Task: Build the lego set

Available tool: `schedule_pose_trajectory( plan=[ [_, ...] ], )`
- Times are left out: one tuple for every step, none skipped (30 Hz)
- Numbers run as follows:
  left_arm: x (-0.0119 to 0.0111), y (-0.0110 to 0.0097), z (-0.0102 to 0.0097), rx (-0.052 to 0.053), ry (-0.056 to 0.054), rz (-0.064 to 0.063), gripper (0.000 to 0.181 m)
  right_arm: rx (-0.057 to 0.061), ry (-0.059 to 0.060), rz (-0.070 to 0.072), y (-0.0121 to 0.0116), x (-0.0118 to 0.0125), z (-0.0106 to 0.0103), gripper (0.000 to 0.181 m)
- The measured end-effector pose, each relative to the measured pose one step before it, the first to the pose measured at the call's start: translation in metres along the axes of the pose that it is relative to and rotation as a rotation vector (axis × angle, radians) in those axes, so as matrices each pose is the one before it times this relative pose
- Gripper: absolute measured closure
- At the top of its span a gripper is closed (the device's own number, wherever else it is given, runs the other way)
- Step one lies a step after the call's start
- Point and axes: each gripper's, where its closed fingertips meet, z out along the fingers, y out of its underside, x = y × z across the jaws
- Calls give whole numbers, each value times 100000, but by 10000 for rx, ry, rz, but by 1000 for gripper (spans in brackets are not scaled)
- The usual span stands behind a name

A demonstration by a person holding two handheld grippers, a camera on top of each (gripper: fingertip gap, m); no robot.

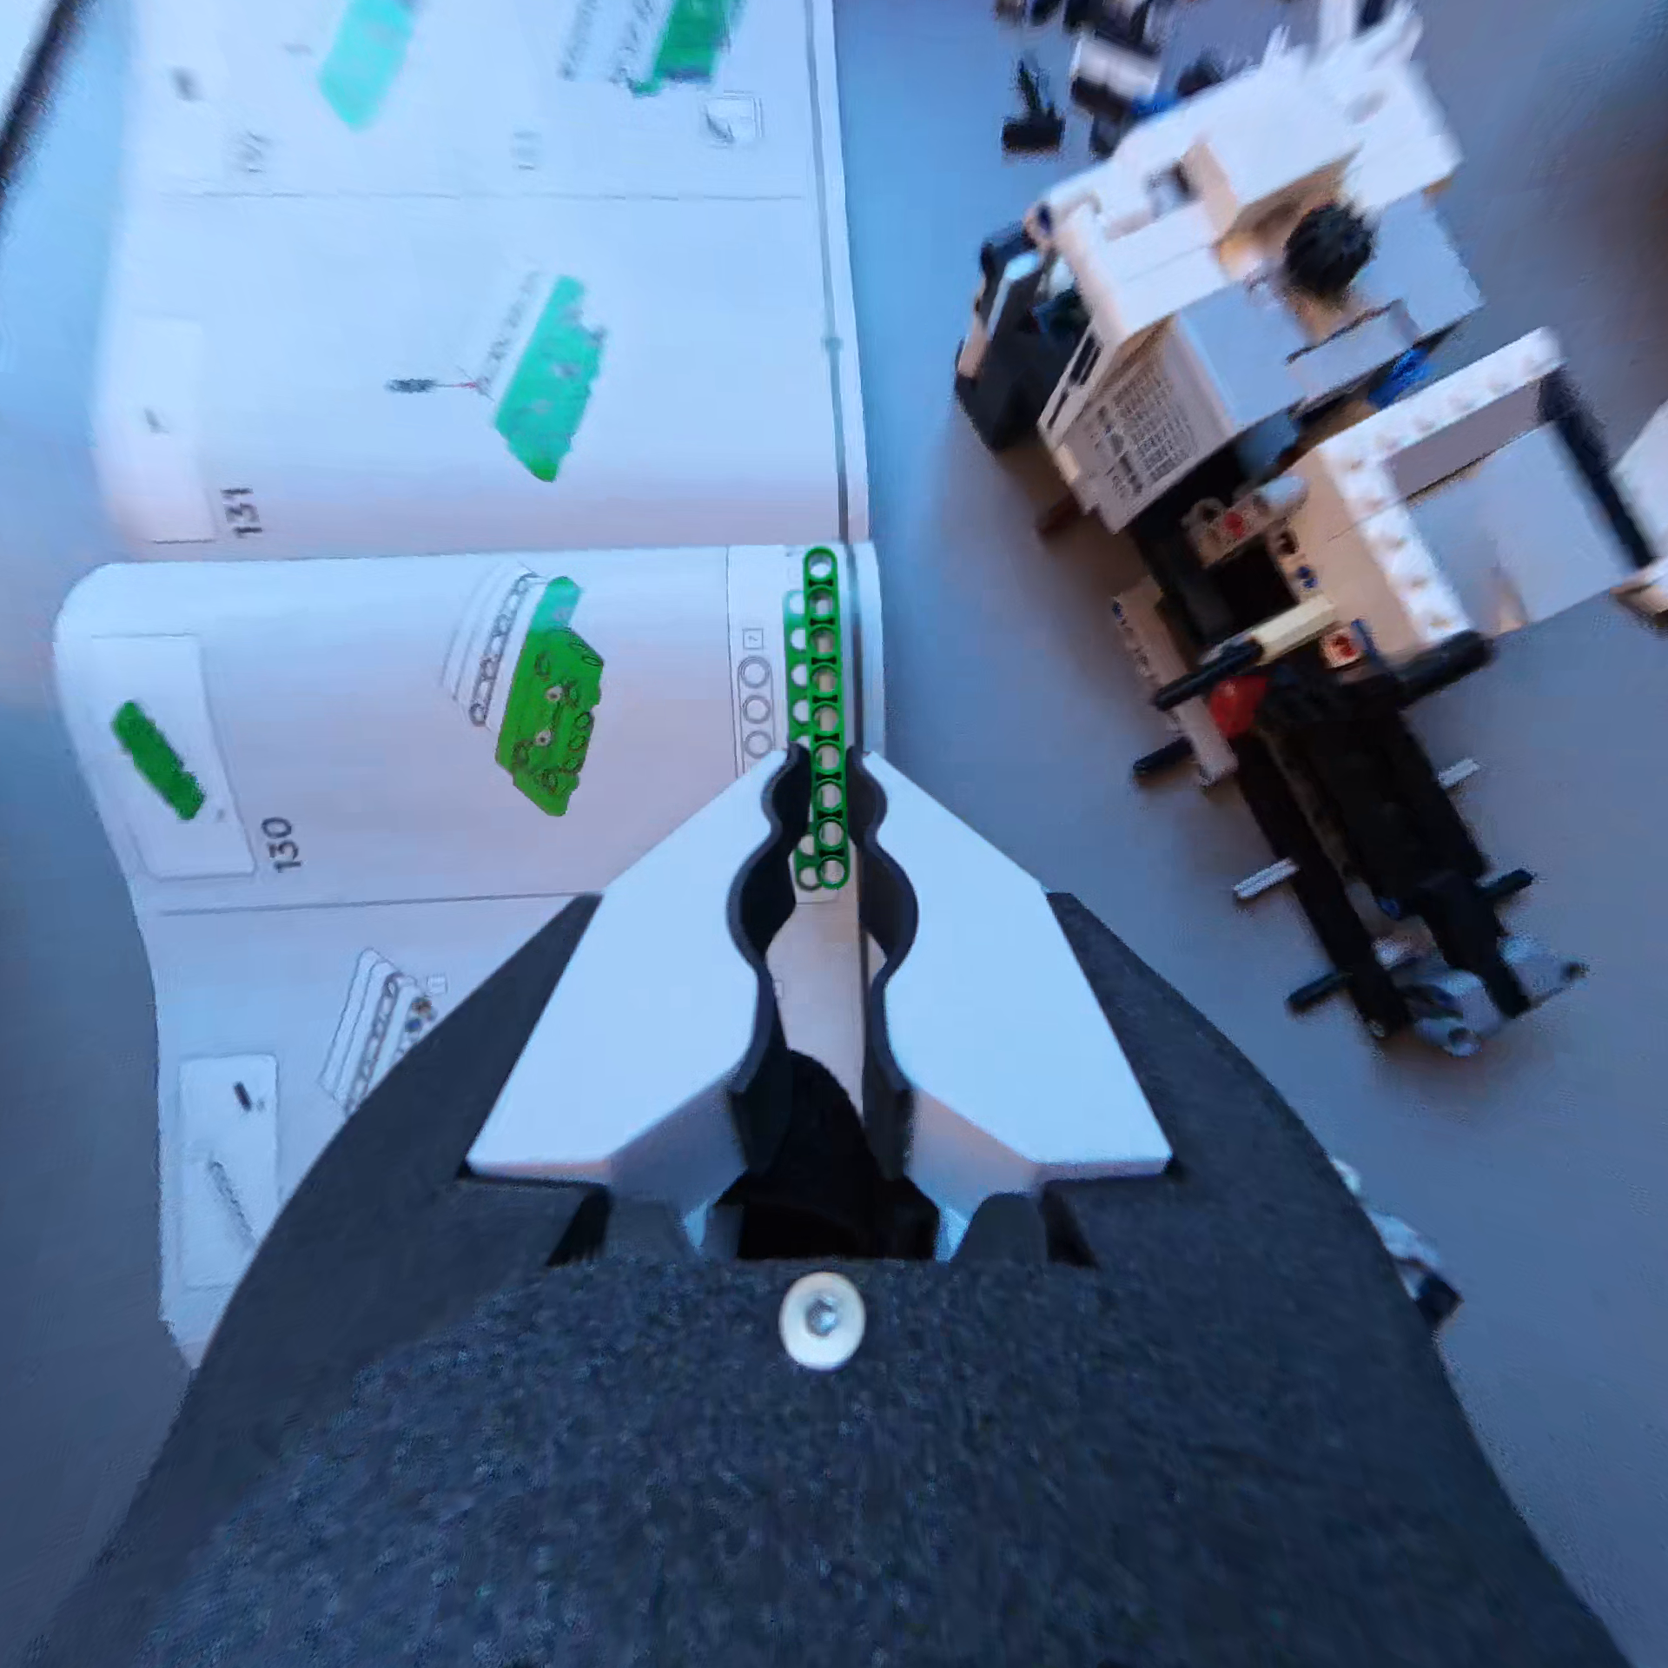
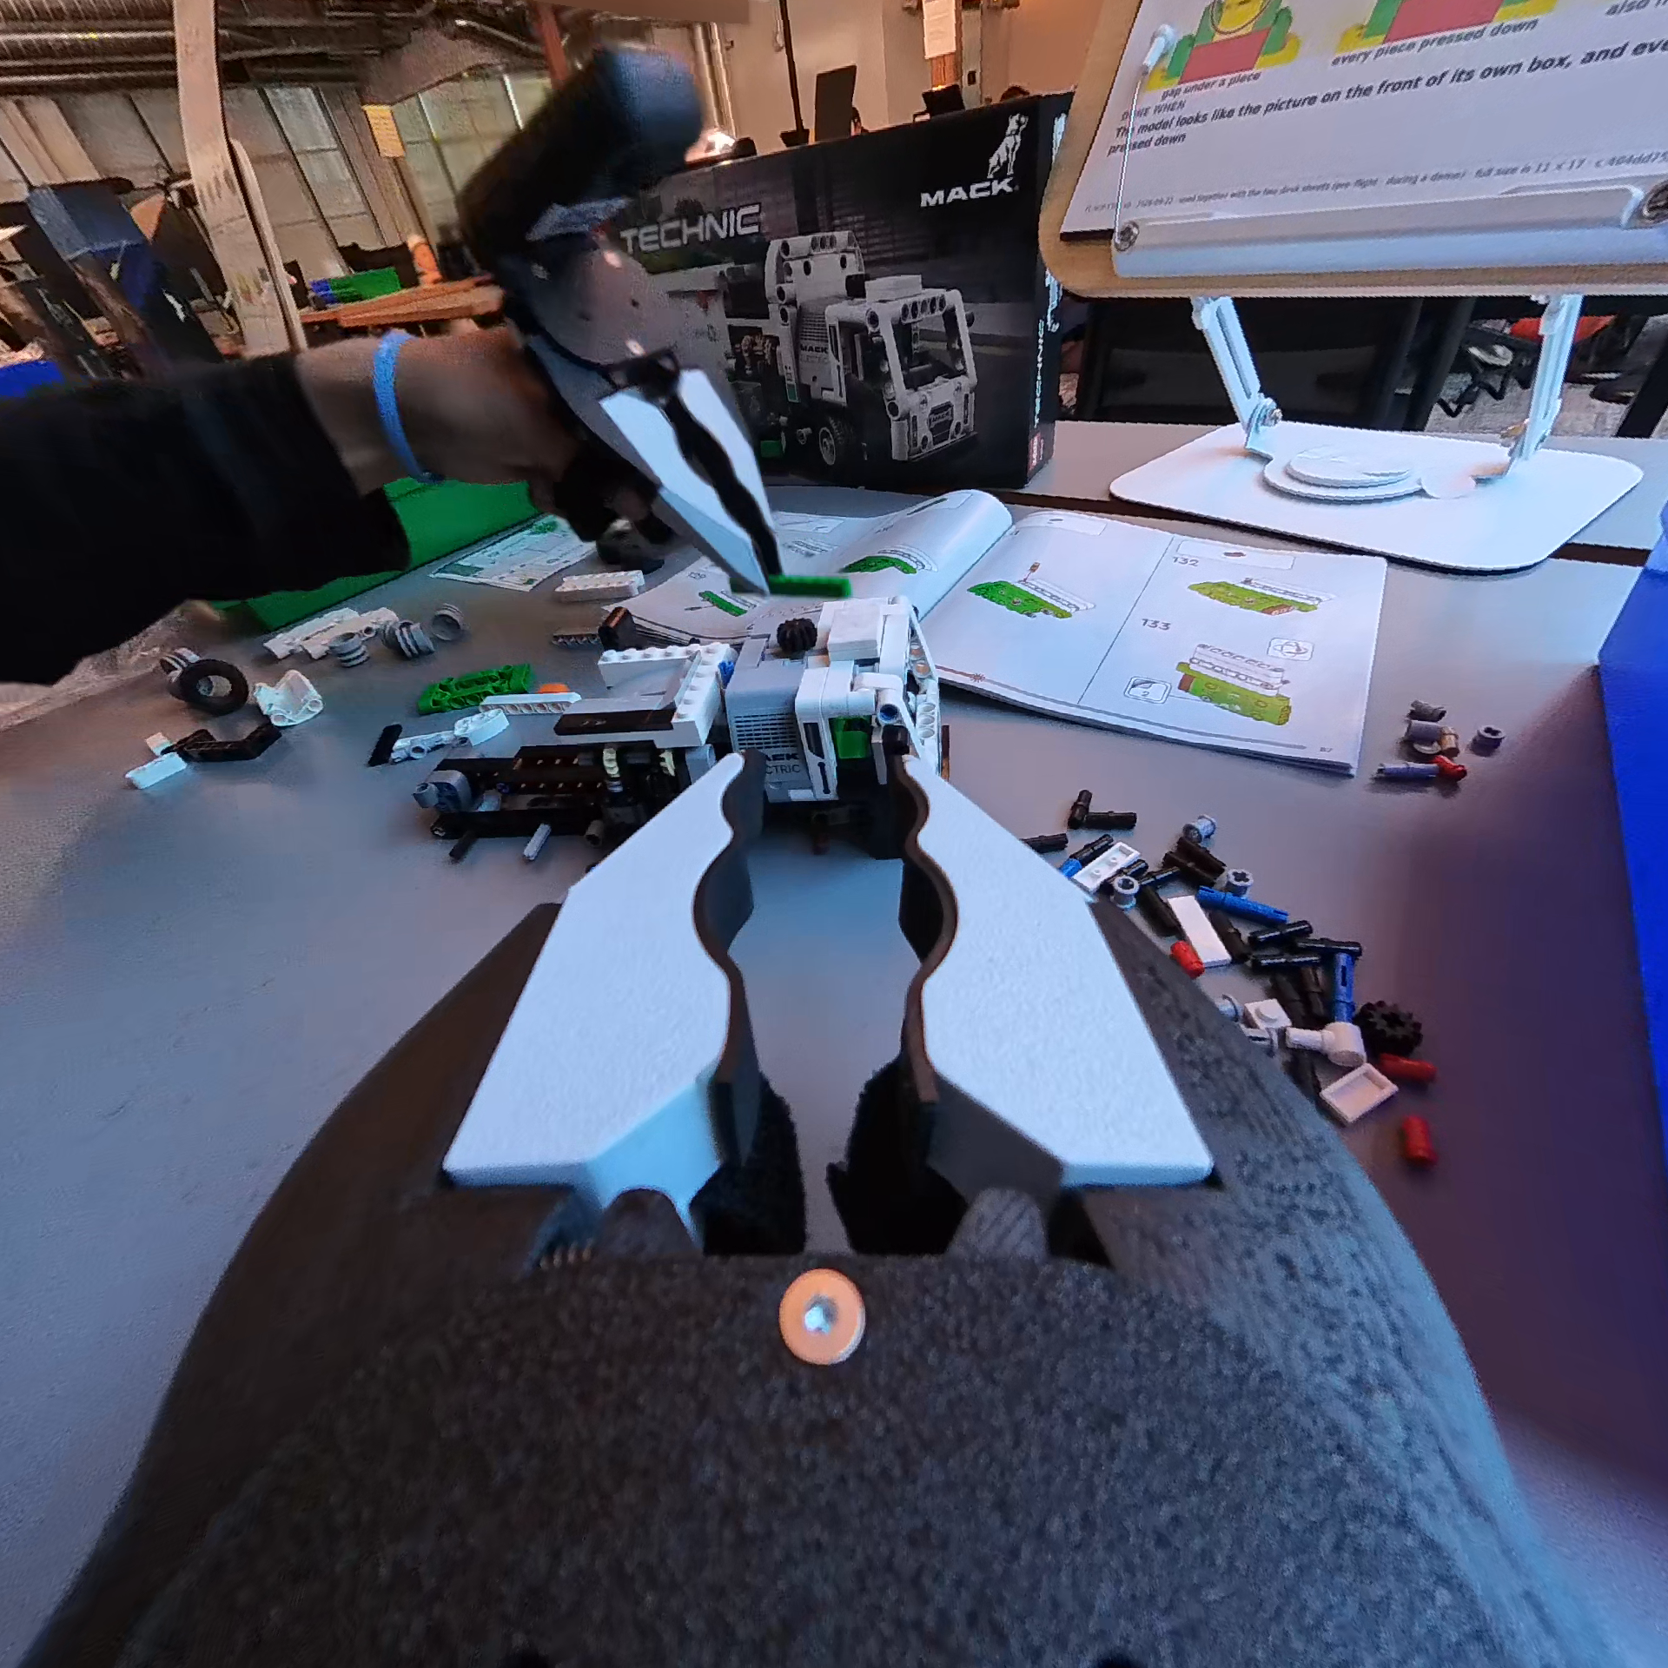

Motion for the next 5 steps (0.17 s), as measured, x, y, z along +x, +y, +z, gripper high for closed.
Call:
schedule_pose_trajectory(
  plan=[
    [-337,360,714,-450,-94,253,175,-4,-7,-21,2,-36,-4,155],
    [-288,323,553,-362,-134,204,175,9,5,-26,-6,-15,-2,155],
    [34,131,384,-167,29,127,175,21,12,-17,-27,-12,-26,155],
    [1,29,195,-41,-14,41,175,19,3,-2,-22,6,-16,155],
    [-40,67,68,-28,-45,-16,175,9,-4,12,-12,6,-14,155]
  ],
)
